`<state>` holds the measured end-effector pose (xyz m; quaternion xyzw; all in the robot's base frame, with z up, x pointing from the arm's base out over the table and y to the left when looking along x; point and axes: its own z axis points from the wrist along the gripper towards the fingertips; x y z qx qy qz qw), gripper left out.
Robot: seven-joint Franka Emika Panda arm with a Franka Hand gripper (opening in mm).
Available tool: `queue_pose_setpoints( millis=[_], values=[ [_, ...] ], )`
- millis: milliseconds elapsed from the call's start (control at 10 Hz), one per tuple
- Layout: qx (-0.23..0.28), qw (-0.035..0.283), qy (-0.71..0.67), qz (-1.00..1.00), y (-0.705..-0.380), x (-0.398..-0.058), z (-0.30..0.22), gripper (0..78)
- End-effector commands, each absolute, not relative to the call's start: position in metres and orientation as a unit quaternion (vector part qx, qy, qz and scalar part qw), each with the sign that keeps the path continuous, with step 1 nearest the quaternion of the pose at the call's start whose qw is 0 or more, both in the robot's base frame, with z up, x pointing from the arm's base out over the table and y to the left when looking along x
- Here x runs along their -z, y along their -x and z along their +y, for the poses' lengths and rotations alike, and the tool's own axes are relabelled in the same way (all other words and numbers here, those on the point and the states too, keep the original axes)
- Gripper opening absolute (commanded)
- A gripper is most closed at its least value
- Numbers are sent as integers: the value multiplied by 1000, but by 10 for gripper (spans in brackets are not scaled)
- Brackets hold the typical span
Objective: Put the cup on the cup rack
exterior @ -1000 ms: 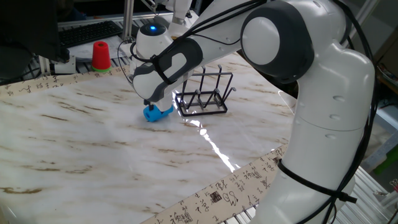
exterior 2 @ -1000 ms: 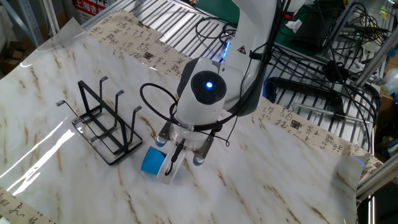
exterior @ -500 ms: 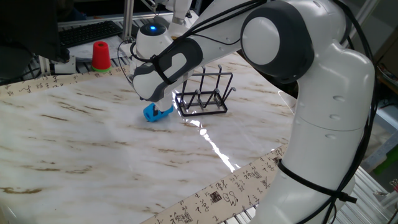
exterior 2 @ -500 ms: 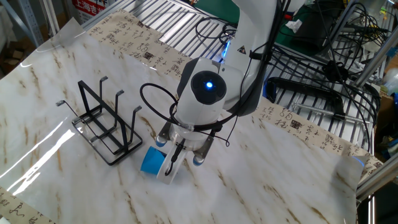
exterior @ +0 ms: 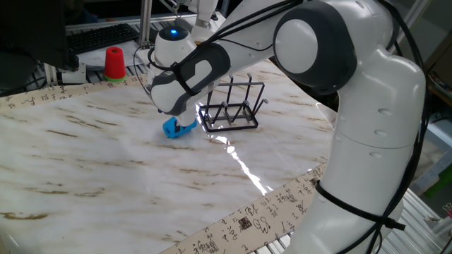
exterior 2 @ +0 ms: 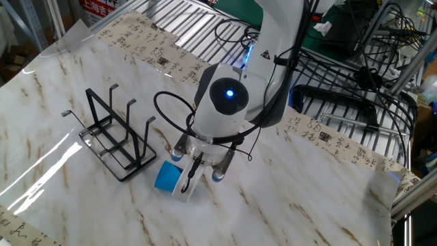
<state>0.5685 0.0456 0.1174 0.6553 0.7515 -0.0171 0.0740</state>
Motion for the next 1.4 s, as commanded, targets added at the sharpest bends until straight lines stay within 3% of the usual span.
queue_pose_setpoints(
  millis=[100, 1400],
  values=[
    [85, 133, -640, 752, -566, -106, 49, 774],
    [100, 153, -642, 744, -566, -97, 51, 774]
  ],
)
